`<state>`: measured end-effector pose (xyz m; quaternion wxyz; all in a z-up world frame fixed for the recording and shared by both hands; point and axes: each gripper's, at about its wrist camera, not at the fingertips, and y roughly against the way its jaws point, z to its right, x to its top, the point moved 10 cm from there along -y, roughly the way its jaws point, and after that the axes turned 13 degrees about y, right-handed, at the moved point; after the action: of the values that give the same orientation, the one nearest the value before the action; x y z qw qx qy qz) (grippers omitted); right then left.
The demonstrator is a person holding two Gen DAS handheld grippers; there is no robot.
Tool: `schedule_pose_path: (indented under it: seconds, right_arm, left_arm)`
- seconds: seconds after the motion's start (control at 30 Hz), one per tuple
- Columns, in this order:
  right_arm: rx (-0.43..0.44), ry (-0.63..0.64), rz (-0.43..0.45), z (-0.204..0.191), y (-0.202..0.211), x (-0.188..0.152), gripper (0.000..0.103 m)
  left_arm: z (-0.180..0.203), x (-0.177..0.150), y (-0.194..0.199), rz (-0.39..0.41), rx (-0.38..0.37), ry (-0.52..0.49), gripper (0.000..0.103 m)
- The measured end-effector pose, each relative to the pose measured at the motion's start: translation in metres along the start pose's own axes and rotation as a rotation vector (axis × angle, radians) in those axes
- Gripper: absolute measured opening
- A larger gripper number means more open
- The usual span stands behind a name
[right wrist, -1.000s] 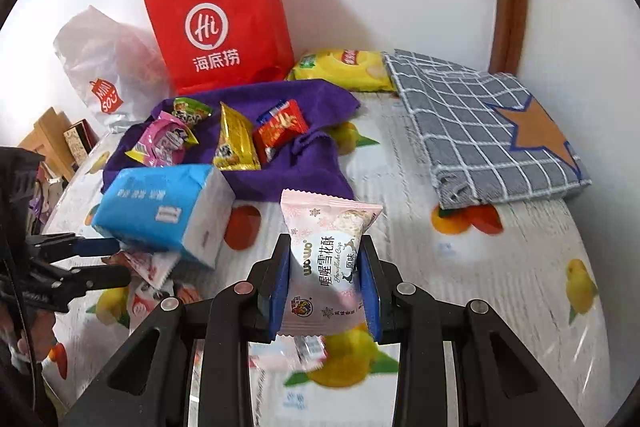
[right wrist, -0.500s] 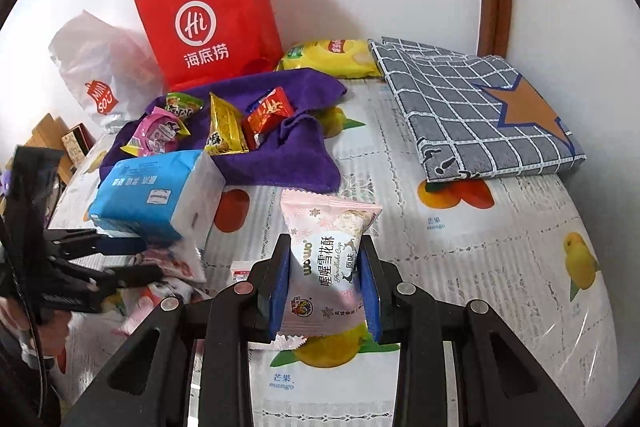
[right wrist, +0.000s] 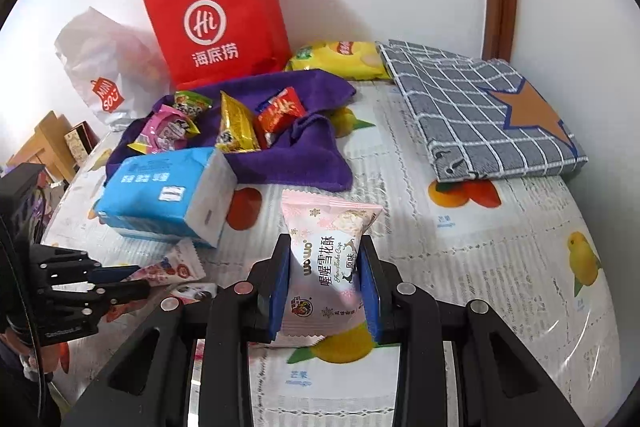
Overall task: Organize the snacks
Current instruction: 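Grasp the white packet with the right tool while the left tool grasps a striped candy stick, then carry both snacks over the towel and open both tools to drop them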
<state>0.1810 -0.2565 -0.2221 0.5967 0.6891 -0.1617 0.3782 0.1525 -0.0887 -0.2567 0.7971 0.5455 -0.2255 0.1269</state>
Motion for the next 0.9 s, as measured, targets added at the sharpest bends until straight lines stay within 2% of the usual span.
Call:
schedule_pose_path:
  seconds: [0.23,0.53,0.9]
  right_arm:
    - [0.008,0.025,0.026,-0.015,0.009,0.020,0.032]
    - [-0.004,0.051,0.054,-0.026,0.017,0.063,0.032]
    - [0.006,0.035,0.082,-0.032,-0.008,0.129,0.032]
  left_arm:
    - [-0.011,0.011,0.042,0.107,-0.026,0.084,0.016]
    - [-0.052,0.066,0.084,0.246,-0.009,0.209,0.016]
    - [-0.104,0.139,0.101,0.356,0.025,0.298,0.016]
